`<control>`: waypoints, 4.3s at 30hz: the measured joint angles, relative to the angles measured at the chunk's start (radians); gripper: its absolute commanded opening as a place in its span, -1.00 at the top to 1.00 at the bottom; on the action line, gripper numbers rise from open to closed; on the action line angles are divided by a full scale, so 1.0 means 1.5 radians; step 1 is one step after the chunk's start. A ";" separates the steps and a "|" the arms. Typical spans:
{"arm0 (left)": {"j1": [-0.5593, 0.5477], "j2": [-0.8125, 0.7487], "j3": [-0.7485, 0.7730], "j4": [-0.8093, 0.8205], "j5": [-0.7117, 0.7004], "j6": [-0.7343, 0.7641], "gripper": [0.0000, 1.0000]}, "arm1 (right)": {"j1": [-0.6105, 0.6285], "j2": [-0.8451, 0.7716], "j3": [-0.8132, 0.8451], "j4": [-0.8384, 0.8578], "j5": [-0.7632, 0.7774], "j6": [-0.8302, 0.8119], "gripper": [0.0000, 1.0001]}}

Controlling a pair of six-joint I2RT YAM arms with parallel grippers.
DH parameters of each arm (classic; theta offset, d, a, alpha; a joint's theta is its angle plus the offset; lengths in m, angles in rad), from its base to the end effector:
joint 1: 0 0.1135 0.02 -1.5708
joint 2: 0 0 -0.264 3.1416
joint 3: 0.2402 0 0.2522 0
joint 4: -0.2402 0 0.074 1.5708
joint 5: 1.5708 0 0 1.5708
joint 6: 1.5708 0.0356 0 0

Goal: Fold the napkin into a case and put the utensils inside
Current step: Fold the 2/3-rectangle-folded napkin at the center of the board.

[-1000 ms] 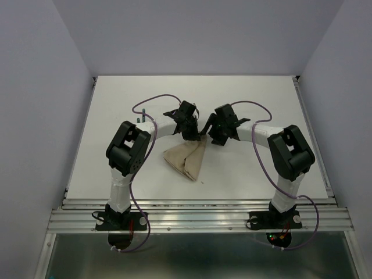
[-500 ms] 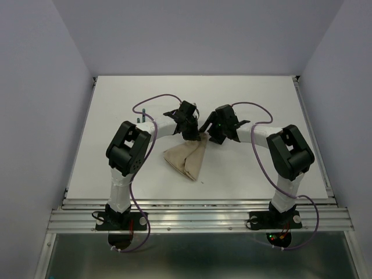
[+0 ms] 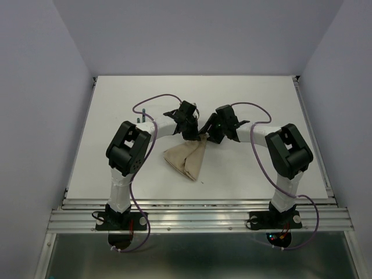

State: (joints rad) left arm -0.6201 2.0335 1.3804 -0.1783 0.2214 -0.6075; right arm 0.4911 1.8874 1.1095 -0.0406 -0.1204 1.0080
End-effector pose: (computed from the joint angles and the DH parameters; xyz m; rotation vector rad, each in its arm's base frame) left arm 0.3553 -0.2633 0.1682 0.1256 2.5432 -0.7990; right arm 0.3450 0.1894 0.1554 0.5940 2.4845 0.7999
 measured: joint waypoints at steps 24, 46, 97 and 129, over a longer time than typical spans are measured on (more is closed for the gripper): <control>-0.002 -0.013 0.002 -0.020 -0.005 0.055 -0.30 | 0.000 0.014 -0.009 0.032 -0.005 0.012 0.99; 0.008 -0.356 -0.206 -0.143 -0.112 0.093 -0.84 | 0.000 0.016 -0.021 0.034 0.010 0.050 0.99; 0.008 -0.484 -0.364 -0.003 0.046 0.085 1.00 | 0.001 0.011 -0.025 0.028 0.036 0.081 0.99; -0.197 -0.306 -0.208 -0.108 -0.034 0.120 -0.78 | 0.001 0.011 -0.025 0.027 0.041 0.092 0.99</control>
State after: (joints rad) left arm -0.9157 1.5745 1.0687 -0.3405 0.1703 -0.4278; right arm 0.4923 1.9041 1.0714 0.0006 -0.0586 1.1461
